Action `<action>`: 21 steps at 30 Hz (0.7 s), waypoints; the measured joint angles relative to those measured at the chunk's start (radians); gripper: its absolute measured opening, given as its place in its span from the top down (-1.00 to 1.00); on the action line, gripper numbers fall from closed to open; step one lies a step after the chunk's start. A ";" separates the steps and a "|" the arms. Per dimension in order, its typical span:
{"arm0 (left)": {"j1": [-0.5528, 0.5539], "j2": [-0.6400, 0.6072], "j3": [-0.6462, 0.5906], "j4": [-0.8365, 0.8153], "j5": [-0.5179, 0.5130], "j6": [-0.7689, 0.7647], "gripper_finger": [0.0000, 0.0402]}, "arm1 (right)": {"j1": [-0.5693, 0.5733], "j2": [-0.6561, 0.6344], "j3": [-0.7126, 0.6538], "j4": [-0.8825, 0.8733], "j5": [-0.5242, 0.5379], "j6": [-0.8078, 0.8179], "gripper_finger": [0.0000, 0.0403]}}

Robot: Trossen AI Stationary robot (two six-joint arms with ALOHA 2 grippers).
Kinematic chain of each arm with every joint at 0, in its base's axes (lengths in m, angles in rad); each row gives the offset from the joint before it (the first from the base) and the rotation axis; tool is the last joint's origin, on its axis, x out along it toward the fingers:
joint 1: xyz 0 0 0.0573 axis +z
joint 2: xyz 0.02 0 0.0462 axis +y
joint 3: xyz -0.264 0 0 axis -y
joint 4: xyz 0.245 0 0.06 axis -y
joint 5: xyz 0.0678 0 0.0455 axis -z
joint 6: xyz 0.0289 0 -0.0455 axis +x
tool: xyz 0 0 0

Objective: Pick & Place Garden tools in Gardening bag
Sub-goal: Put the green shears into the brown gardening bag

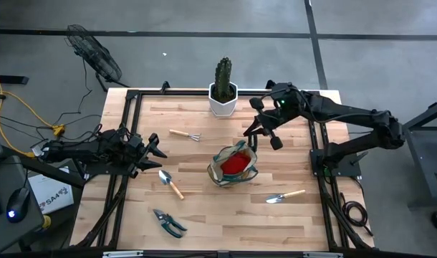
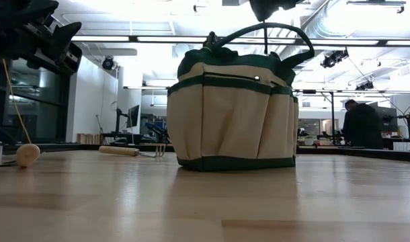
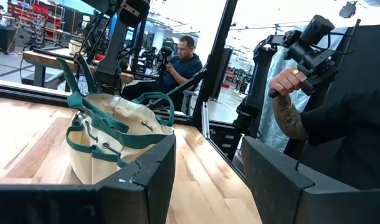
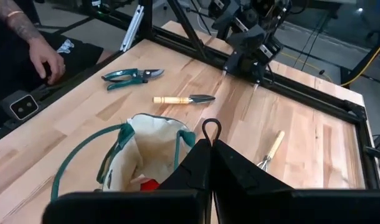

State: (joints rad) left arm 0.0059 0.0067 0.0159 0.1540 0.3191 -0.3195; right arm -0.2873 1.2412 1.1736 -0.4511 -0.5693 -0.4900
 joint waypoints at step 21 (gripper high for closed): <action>0.000 0.000 0.000 0.000 0.004 0.000 0.11 | 0.061 -0.001 0.000 0.027 -0.053 0.017 0.98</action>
State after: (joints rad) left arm 0.0059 0.0067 0.0159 0.1543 0.3229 -0.3191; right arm -0.2261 1.2399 1.1732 -0.4245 -0.6220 -0.4727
